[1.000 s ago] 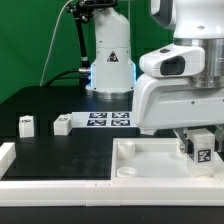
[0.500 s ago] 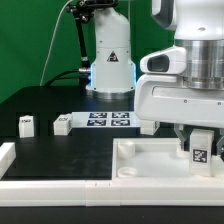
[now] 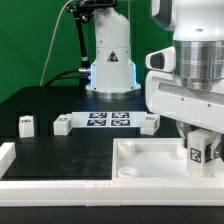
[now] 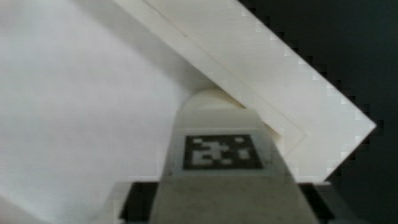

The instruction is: Assemble one leg

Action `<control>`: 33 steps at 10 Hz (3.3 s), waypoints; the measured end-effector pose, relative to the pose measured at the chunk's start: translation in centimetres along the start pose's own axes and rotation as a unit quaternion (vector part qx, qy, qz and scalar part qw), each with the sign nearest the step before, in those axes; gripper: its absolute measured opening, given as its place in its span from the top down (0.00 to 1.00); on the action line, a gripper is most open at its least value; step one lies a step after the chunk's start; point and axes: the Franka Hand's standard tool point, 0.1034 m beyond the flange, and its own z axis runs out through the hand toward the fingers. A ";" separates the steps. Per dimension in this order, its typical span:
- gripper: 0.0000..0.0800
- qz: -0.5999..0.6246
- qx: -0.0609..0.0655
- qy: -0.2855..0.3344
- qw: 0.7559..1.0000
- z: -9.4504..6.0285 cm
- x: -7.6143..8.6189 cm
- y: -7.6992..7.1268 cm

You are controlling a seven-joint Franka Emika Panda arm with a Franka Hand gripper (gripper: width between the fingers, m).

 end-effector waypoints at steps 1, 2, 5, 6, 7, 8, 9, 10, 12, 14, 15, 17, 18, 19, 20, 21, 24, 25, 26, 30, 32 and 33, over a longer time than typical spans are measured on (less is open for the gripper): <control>0.64 0.028 0.000 0.000 1.000 0.0 0.0 0.0; 0.64 0.007 0.000 0.000 1.000 0.0 0.0 0.0; 0.27 -0.014 0.000 0.000 1.000 0.0 -0.1 -0.1; 0.27 -0.070 0.000 0.000 0.998 0.0 -0.3 -0.1; 0.20 -0.133 0.000 0.000 0.991 0.0 -0.3 -0.1; 0.19 -0.179 0.000 0.000 0.984 0.0 -0.3 -0.1; 0.19 -0.226 0.000 0.000 0.974 0.0 -0.2 -0.1; 0.19 -0.270 0.001 0.001 0.963 -0.1 -0.1 -0.1; 0.19 -0.356 0.001 0.001 0.934 -0.2 0.0 -0.1; 0.19 -0.433 0.002 0.003 0.901 -0.4 0.0 -0.2; 0.19 -0.470 0.001 0.003 0.883 -0.4 0.1 -0.2; 0.19 -0.541 0.000 0.004 0.841 -0.4 0.1 -0.2; 0.19 -0.582 -0.003 0.005 0.813 -0.4 0.2 -0.1; 0.19 -0.619 -0.006 0.007 0.785 -0.4 0.4 0.0; 0.19 -0.635 -0.009 0.009 0.773 -0.4 0.5 0.0; 0.30 -0.634 -0.009 0.009 0.773 -0.4 0.5 0.0; 0.64 -0.616 -0.009 0.008 0.788 -0.3 0.5 0.0; 0.64 -0.617 -0.009 0.008 0.787 -0.3 0.5 0.0; 0.64 -0.583 -0.008 0.008 0.813 -0.3 0.5 0.0; 0.64 -0.363 -0.008 0.011 0.932 -0.2 0.3 0.0; 0.64 -0.266 -0.008 0.009 0.964 -0.2 -0.1 -0.1; 0.64 -0.233 -0.009 0.009 0.972 -0.2 -0.2 -0.1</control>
Offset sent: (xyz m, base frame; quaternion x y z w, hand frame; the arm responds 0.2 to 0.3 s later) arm 0.0000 0.0000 0.0000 0.0000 0.0000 0.0000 1.0000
